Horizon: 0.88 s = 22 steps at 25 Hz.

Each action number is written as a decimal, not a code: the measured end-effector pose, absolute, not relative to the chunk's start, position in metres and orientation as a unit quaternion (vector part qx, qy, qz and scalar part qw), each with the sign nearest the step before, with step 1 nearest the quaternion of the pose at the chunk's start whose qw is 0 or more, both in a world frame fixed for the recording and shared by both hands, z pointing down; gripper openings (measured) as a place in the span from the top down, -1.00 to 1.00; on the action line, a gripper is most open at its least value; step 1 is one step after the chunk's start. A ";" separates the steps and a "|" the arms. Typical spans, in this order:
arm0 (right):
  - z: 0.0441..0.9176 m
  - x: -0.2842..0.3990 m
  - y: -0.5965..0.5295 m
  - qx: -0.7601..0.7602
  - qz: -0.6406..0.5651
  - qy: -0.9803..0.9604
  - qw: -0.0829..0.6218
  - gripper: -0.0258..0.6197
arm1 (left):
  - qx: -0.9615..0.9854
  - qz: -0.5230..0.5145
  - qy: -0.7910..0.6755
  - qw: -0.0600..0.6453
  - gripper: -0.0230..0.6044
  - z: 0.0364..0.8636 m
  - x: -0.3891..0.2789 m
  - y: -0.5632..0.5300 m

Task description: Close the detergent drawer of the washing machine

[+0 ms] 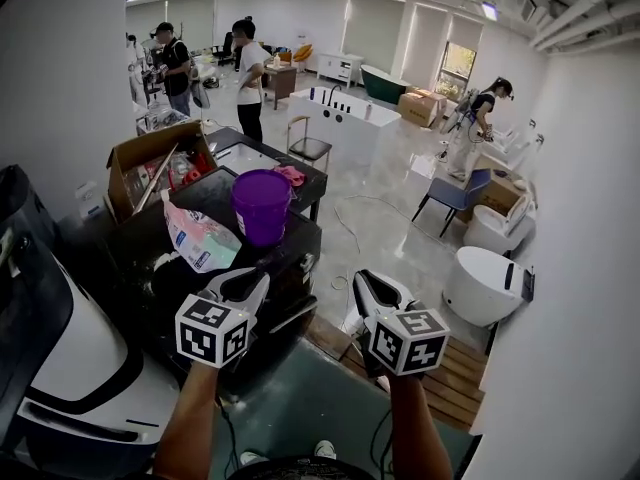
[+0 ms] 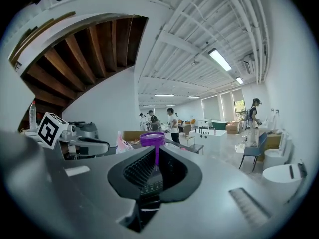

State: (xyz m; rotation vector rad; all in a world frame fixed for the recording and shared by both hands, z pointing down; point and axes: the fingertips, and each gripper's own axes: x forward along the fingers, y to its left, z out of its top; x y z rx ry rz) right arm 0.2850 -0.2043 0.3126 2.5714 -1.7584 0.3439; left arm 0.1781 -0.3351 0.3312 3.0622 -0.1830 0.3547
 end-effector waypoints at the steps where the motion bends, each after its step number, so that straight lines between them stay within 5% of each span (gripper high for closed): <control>1: 0.310 0.288 -0.200 0.824 0.106 -0.556 0.004 0.79 | 0.991 0.113 -0.059 0.027 0.80 0.330 0.180 -0.333; 22: 0.312 0.304 -0.169 0.843 0.082 -0.530 0.044 0.84 | 0.988 0.133 -0.073 0.026 0.93 0.336 0.189 -0.324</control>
